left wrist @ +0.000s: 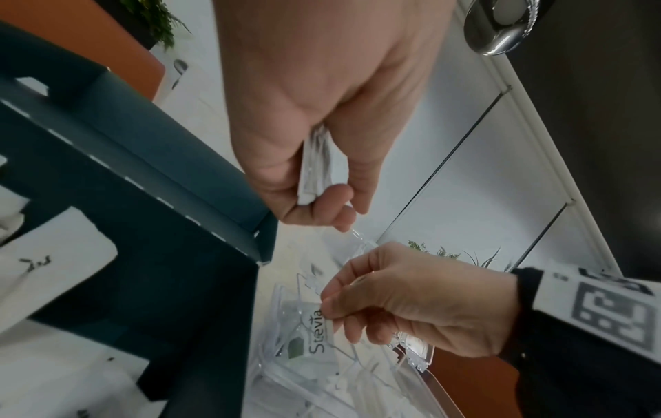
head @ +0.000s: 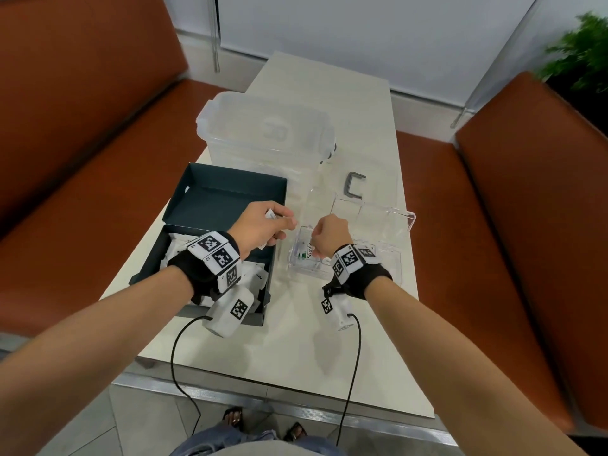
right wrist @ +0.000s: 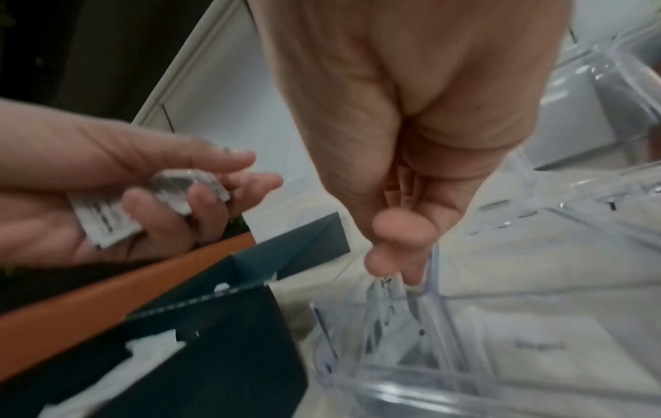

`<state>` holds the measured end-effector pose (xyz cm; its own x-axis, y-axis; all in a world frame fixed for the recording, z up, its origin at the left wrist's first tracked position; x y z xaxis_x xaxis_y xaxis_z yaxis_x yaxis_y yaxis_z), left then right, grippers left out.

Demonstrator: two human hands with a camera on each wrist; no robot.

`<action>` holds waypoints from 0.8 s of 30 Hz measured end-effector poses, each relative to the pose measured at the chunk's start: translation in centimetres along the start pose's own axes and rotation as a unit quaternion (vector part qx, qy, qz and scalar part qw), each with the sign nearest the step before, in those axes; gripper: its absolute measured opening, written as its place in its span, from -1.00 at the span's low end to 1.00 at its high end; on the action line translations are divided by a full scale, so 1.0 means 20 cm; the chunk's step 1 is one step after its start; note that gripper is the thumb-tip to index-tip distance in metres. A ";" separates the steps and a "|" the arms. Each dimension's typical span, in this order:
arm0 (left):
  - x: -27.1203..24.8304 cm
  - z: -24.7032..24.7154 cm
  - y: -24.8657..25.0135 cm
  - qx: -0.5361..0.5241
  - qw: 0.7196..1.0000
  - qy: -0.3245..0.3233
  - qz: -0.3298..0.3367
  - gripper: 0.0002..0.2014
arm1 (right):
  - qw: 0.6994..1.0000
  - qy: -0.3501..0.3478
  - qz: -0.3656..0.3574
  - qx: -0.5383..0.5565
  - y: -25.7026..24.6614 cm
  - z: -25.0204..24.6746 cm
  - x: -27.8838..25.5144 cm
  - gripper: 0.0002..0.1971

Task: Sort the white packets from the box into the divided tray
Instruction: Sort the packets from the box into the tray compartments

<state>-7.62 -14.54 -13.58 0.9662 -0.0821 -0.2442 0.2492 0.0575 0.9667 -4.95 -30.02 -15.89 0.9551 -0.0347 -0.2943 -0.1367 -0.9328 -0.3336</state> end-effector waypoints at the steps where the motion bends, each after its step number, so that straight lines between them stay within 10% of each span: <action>1: 0.00 -0.01 0.00 -0.003 1.000 0.003 -0.001 -0.84 | 1.000 0.004 -0.003 -0.026 -0.01 0.02 0.00 -0.80; 11: -0.03 -0.04 0.00 -0.009 1.000 0.020 -0.021 -0.85 | 0.961 0.035 -0.079 -0.261 -0.09 0.07 0.02 -0.80; 24: -0.06 0.00 -0.01 -0.139 0.985 0.021 -0.101 -0.73 | 0.954 -0.039 -0.114 -0.276 -0.07 0.10 0.03 -0.60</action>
<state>-8.84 -14.45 -13.53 0.8959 -0.0789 -0.4371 0.4384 0.3152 0.8417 -4.67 -27.94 -17.38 0.9176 0.1991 -0.3441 0.2528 -0.9603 0.1184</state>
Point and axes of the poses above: each hand's wrist, its own x-axis towards the middle knuckle, its own z-axis out of the palm, y = z × x, the point moved 9 cm from there along x, towards the middle knuckle, and after that the axes turned 13 degrees about -x, right-handed, at the moved point
